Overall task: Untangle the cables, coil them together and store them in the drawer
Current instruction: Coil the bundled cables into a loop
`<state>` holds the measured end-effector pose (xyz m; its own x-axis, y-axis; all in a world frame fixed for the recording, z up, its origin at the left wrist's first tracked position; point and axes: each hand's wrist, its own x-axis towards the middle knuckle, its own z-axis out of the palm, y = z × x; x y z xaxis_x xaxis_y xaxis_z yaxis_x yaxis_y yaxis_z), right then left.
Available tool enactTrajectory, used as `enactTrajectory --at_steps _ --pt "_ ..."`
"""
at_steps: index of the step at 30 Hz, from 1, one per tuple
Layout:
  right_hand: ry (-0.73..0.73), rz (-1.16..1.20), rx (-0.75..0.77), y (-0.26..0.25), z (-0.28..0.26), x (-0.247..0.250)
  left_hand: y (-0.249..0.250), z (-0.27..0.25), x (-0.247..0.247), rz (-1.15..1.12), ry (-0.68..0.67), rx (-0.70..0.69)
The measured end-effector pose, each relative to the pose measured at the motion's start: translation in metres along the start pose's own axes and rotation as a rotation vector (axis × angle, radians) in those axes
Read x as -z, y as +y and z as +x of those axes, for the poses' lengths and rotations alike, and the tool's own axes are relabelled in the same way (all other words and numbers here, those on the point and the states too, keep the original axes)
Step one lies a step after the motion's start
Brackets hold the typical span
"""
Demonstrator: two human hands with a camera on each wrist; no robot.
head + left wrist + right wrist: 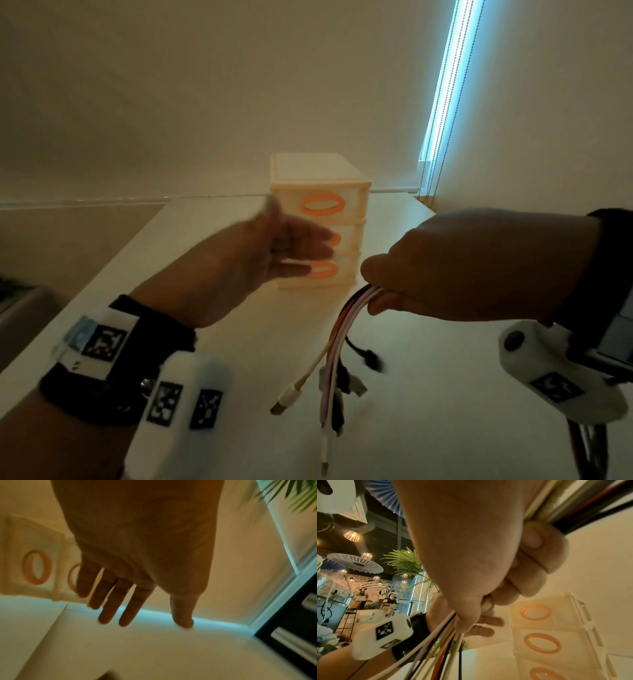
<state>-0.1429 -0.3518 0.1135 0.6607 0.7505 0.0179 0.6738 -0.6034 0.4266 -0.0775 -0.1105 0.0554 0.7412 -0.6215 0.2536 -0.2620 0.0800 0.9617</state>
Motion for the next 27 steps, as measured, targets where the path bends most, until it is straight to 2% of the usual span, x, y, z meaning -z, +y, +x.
enactTrajectory --at_steps 2,3,6,11,14,18,24,27 --pt "0.036 0.089 0.054 0.005 0.008 -0.009 -0.005 0.0 -0.022 0.153 -0.143 0.058" --pt "0.064 0.112 0.031 0.007 0.012 -0.015 -0.007 -0.001 -0.033 0.194 -0.206 0.073" --pt "0.095 -0.001 0.062 0.008 0.008 -0.002 -0.01 -0.006 -0.05 0.144 -0.31 0.091" --pt "0.167 -0.002 0.039 0.019 0.009 0.025 -0.009 -0.008 -0.059 0.034 -0.258 0.149" --pt "0.244 0.015 0.01 0.03 0.015 0.025 -0.011 -0.005 -0.065 -0.115 -0.197 0.161" --pt "0.25 0.016 -0.006 0.033 0.019 0.017 -0.018 -0.001 -0.067 -0.273 -0.153 0.196" --pt "0.277 0.12 -0.07 0.038 0.014 0.021 -0.007 -0.008 -0.07 -0.587 -0.304 0.229" --pt "0.326 0.238 -0.106 0.037 0.005 0.014 0.005 -0.019 -0.075 -0.761 -0.423 0.151"
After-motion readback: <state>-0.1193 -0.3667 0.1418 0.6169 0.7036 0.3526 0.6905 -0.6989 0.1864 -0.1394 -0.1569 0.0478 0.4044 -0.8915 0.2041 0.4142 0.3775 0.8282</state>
